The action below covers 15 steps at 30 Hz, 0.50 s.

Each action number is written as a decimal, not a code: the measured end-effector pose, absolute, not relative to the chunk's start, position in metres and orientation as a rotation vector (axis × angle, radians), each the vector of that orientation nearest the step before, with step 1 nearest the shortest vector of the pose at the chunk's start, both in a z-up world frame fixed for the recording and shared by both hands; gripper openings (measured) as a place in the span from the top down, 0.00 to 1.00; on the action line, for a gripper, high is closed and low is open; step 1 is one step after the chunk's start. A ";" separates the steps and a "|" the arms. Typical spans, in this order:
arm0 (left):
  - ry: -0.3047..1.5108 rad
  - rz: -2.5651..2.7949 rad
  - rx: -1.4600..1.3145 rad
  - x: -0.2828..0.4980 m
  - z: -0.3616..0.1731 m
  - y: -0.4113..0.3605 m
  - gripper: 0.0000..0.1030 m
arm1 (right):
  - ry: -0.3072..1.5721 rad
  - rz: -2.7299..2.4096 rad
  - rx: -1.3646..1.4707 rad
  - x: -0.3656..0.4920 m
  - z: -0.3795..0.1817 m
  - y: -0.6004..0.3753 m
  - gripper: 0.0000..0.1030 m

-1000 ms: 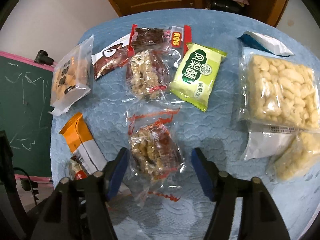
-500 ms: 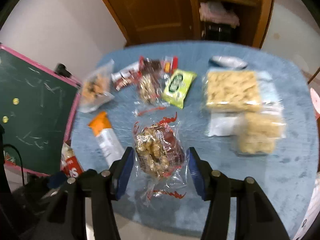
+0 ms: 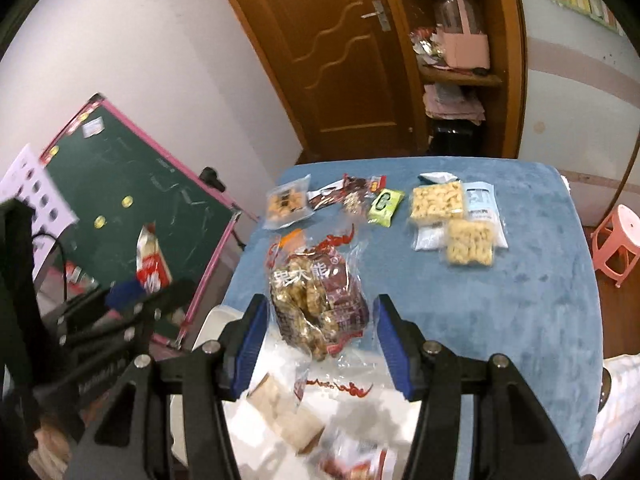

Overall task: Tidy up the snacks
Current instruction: 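Lower both packets into the white tray and open both tools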

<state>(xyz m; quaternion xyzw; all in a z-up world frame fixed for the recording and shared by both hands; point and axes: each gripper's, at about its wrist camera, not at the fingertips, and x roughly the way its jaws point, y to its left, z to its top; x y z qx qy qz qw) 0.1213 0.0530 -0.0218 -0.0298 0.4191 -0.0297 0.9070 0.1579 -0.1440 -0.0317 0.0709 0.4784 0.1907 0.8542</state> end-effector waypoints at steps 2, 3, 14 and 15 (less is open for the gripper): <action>0.847 -0.061 -0.061 0.106 -0.026 0.055 0.53 | 0.983 0.401 0.124 0.139 -0.030 -0.142 0.47; 0.846 -0.054 -0.055 0.100 -0.029 0.056 0.53 | 0.973 0.398 0.107 0.129 -0.031 -0.140 0.46; 0.872 -0.032 0.038 0.058 -0.095 0.050 0.53 | 1.049 0.372 0.064 0.068 -0.078 -0.130 0.45; 0.883 -0.036 0.035 0.056 -0.099 0.049 0.53 | 1.059 0.365 0.060 0.067 -0.081 -0.130 0.45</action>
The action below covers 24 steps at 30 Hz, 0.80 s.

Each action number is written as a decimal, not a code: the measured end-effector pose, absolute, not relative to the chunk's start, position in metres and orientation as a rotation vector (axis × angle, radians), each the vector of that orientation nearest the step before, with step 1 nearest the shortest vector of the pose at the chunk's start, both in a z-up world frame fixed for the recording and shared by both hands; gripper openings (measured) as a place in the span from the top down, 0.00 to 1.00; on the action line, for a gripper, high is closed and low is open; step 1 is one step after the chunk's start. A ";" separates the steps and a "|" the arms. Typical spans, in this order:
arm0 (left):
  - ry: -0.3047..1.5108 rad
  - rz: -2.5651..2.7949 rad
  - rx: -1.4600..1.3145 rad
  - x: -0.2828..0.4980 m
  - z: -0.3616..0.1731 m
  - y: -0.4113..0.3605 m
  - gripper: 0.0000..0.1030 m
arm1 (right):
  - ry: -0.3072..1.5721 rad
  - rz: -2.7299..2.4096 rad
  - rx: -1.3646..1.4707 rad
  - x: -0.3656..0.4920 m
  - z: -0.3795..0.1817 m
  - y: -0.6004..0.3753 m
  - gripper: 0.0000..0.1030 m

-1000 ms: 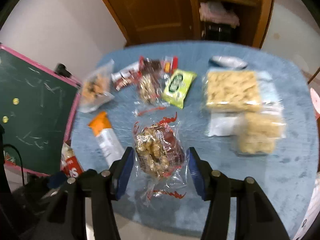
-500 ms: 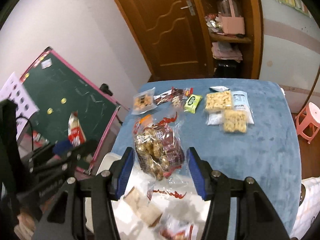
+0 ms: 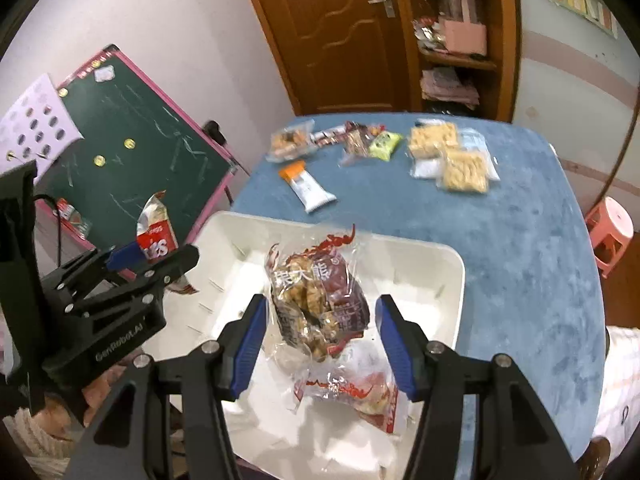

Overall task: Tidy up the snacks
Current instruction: 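Lower both packets into the white tray and open both tools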

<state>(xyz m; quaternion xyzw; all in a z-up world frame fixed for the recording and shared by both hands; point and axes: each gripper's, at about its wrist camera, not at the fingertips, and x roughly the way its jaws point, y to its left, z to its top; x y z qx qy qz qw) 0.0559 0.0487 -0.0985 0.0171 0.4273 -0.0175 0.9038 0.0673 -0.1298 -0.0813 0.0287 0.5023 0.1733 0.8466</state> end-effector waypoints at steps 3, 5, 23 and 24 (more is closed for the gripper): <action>0.913 -0.050 0.018 0.057 -0.111 0.047 0.53 | 1.109 0.368 0.071 0.067 -0.092 -0.128 0.44; 0.922 -0.051 0.014 0.056 -0.116 0.046 0.53 | 1.127 0.371 0.075 0.066 -0.097 -0.127 0.44; 0.891 0.002 0.043 0.052 -0.115 0.039 0.16 | 1.180 0.316 0.071 0.071 -0.116 -0.120 0.41; 0.894 -0.001 0.041 0.052 -0.115 0.039 0.15 | 1.179 0.313 0.077 0.072 -0.116 -0.121 0.41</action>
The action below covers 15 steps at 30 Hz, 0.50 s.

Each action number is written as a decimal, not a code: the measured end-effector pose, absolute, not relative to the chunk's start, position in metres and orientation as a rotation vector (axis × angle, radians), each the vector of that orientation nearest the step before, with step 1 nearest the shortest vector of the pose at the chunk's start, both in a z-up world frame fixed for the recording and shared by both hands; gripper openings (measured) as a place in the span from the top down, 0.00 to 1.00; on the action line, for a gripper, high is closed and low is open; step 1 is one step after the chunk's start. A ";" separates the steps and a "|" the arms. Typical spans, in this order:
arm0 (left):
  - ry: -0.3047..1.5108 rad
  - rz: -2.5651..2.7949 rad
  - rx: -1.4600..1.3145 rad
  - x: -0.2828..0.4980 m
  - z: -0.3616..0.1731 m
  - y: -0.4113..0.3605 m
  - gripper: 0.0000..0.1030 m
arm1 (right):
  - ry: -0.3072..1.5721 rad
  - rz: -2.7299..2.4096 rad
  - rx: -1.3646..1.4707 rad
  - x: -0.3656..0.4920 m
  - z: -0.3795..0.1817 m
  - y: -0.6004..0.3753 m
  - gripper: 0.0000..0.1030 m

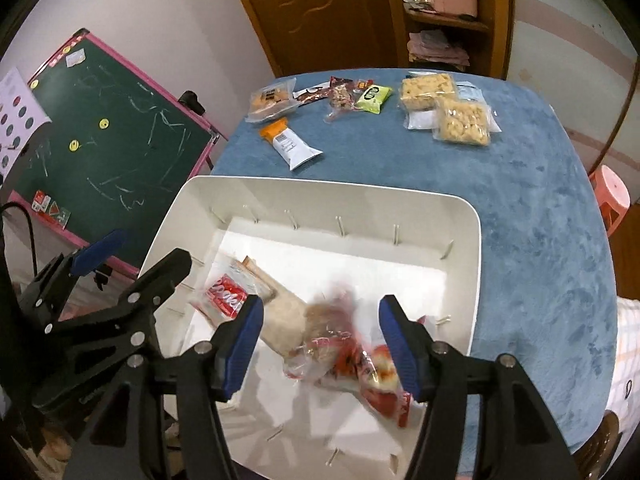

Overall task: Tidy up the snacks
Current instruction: 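Lower both packets into the white tray and open both tools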

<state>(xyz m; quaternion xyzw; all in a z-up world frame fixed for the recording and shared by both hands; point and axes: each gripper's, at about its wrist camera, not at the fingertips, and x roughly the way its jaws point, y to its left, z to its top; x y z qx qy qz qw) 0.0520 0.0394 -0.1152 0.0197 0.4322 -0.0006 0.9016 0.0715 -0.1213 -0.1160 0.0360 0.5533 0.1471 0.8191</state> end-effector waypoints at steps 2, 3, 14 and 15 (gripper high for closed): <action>0.906 -0.006 0.029 0.053 -0.116 0.041 0.15 | 1.172 0.306 0.088 0.072 -0.115 -0.123 0.41; 0.911 -0.006 0.026 0.054 -0.117 0.041 0.15 | 1.171 0.306 0.092 0.073 -0.115 -0.124 0.41; 0.939 -0.015 0.027 0.060 -0.123 0.036 0.15 | 1.174 0.305 0.102 0.074 -0.117 -0.126 0.41; 0.942 -0.016 0.027 0.060 -0.123 0.036 0.15 | 1.174 0.305 0.103 0.074 -0.117 -0.126 0.41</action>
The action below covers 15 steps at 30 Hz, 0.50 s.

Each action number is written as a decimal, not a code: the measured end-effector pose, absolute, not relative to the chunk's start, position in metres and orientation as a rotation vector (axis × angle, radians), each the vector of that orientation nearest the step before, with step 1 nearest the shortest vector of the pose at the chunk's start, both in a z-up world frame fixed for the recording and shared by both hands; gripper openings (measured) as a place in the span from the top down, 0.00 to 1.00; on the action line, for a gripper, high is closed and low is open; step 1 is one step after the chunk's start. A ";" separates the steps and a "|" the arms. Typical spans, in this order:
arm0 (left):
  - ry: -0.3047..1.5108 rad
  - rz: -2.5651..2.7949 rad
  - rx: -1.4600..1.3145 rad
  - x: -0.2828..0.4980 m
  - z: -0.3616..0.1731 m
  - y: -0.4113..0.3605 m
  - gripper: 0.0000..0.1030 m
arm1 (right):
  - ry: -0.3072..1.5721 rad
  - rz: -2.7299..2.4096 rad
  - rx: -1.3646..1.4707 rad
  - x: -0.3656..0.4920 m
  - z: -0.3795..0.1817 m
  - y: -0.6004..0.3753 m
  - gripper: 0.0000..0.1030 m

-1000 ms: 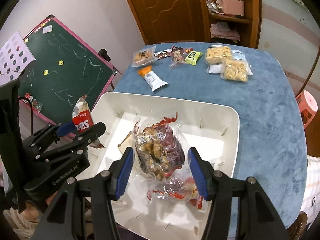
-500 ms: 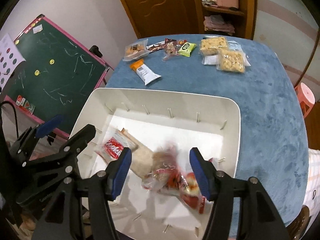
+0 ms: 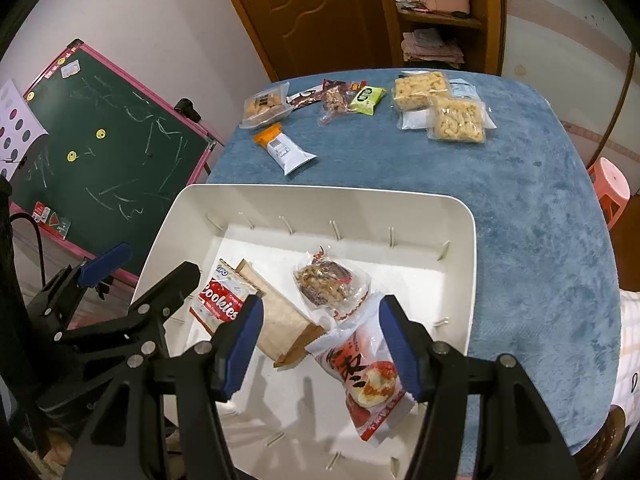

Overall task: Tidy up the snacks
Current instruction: 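Lower both packets into the white tray and open both tools, then move both tools back toward the remaining snacks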

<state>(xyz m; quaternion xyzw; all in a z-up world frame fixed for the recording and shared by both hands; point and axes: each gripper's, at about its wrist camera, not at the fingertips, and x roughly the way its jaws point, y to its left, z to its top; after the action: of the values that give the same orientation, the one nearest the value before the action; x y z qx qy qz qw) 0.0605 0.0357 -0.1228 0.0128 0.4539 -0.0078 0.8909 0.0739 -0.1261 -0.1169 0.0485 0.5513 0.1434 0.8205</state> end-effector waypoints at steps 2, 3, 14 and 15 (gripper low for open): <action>0.952 -0.018 0.028 0.061 -0.124 0.035 0.15 | 1.172 0.306 0.103 0.074 -0.117 -0.126 0.41; 0.955 -0.017 0.028 0.062 -0.125 0.035 0.15 | 1.172 0.306 0.101 0.074 -0.117 -0.126 0.41; 0.961 -0.018 0.027 0.064 -0.125 0.034 0.15 | 1.167 0.302 0.104 0.077 -0.117 -0.128 0.41; 0.961 -0.018 0.027 0.063 -0.125 0.033 0.15 | 1.166 0.301 0.105 0.078 -0.117 -0.129 0.41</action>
<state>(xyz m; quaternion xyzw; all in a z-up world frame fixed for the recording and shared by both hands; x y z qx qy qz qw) 0.0635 0.0335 -0.1246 0.0131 0.4622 -0.0087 0.8866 0.0781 -0.1288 -0.1173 0.0495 0.5481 0.1415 0.8229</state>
